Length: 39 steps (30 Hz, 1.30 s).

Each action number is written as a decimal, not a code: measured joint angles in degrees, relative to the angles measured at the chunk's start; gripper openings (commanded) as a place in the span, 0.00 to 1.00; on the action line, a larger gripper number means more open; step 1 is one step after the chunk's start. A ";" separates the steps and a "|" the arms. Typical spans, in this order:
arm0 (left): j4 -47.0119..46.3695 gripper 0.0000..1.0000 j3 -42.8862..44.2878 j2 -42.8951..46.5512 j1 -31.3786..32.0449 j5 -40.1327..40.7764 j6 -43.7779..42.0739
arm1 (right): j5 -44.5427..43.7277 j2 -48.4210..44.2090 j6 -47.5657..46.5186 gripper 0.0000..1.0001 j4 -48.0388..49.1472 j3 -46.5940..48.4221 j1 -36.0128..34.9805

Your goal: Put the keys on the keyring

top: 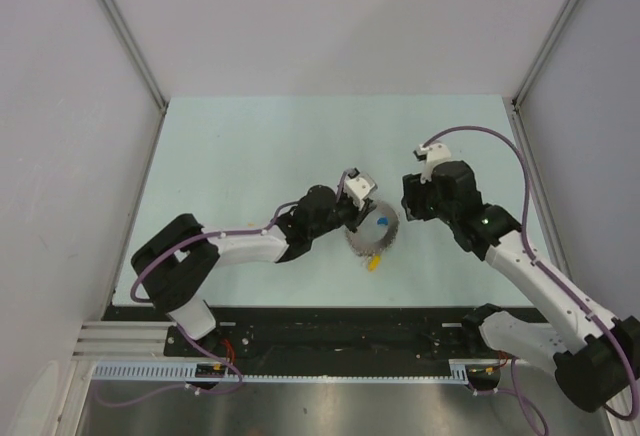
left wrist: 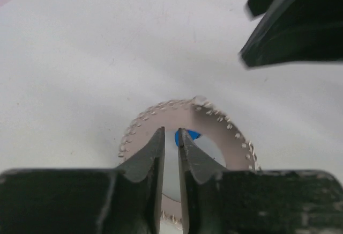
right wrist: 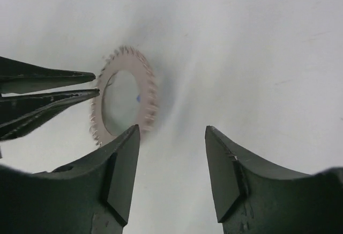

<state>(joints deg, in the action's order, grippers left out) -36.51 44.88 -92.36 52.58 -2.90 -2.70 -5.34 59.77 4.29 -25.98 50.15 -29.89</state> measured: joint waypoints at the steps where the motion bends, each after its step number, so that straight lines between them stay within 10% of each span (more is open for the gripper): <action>1: 1.57 0.33 1.57 -1.05 -0.22 0.33 0.50 | -0.83 -1.14 0.37 0.63 -0.09 0.00 0.55; 3: 4.35 0.44 3.85 -2.51 -0.76 1.01 1.51 | -2.95 -3.91 1.73 0.69 -0.13 -0.24 2.03; 4: 7.98 0.65 6.10 -3.23 -2.03 1.44 3.54 | -6.01 -7.89 3.30 0.73 -0.48 -0.70 3.98; 13: 18.99 1.00 9.66 1.42 -11.91 3.32 13.40 | -17.11 -19.56 7.37 1.00 -3.10 -3.34 5.27; 21: 34.42 1.00 9.62 19.50 -25.40 7.50 25.03 | -25.31 -35.06 10.23 1.00 -3.67 -6.51 5.29; 39: 52.26 1.00 -2.97 67.41 -25.75 26.95 20.63 | -31.10 -50.77 11.13 1.00 -7.34 -7.85 5.73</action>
<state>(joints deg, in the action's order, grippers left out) 15.75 41.91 -24.95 26.83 24.05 17.93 -36.45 8.99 15.42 -33.32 42.30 -24.16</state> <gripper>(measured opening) 0.996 0.994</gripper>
